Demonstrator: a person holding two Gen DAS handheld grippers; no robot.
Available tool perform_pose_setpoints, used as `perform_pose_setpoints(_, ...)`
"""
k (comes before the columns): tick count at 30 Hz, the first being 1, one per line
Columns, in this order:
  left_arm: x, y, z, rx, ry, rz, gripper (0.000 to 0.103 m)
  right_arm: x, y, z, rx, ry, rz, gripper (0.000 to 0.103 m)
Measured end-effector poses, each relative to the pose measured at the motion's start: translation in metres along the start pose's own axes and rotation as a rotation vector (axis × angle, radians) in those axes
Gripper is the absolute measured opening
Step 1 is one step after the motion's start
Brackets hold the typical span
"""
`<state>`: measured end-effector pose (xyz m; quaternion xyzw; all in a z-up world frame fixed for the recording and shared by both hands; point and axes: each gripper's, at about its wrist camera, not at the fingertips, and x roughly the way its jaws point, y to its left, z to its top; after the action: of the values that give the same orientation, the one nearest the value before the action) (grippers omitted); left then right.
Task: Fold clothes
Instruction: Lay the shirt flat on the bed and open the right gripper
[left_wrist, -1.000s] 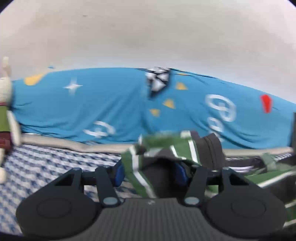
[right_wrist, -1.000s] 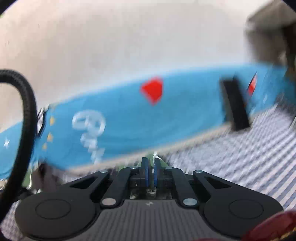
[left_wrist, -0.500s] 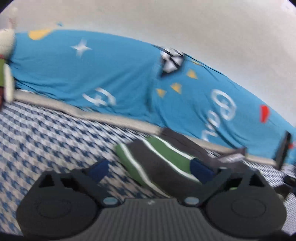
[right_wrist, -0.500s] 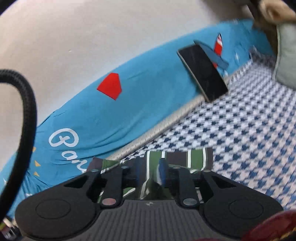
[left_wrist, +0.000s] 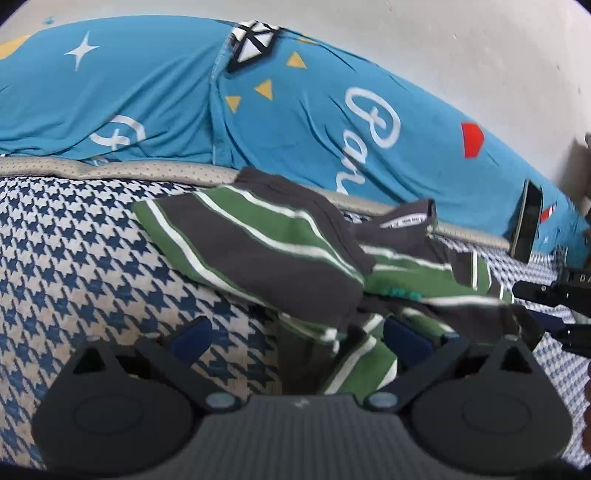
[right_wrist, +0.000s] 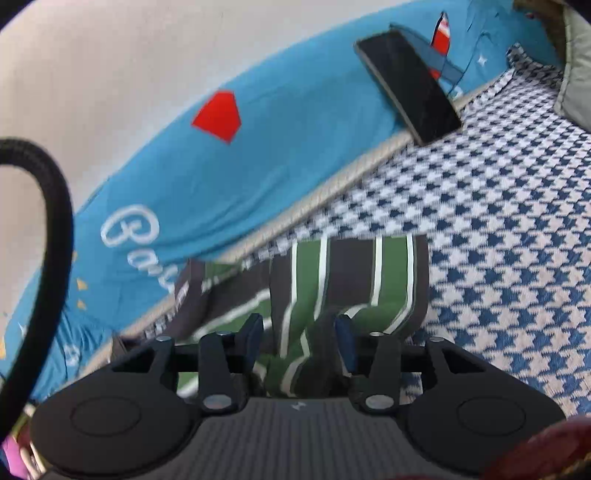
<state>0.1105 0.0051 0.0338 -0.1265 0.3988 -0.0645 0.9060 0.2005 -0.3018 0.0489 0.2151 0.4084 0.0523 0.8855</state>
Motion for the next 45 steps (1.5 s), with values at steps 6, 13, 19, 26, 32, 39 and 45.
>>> perform_pose_setpoints(6,0.014,-0.001,-0.007,0.025,0.0,0.045,0.103,0.001,-0.001,-0.005,0.041,0.067,0.076,0.044)
perform_pose_setpoints(13,0.014,0.007,-0.006,-0.009,-0.036,0.06,0.095,0.009,0.016,-0.015,-0.016,0.087,0.113,0.045)
perform_pose_setpoints(19,0.011,0.013,-0.004,-0.034,-0.069,0.069,0.063,0.014,0.041,-0.029,-0.194,0.063,0.065,0.038)
perform_pose_setpoints(26,-0.004,0.023,0.01,-0.035,-0.173,0.191,0.049,0.011,0.063,-0.039,-0.351,-0.023,-0.004,0.015)
perform_pose_setpoints(32,-0.021,0.047,0.031,-0.075,-0.26,0.285,0.049,-0.013,0.074,-0.025,-0.343,-0.226,0.019,0.014)
perform_pose_setpoints(39,-0.048,0.079,0.054,-0.135,-0.387,0.405,0.049,-0.043,0.073,-0.005,-0.257,-0.428,0.061,0.015)
perform_pose_setpoints(45,-0.038,0.104,0.055,-0.234,-0.282,0.455,0.062,-0.03,0.061,0.001,-0.19,-0.334,0.015,0.03)
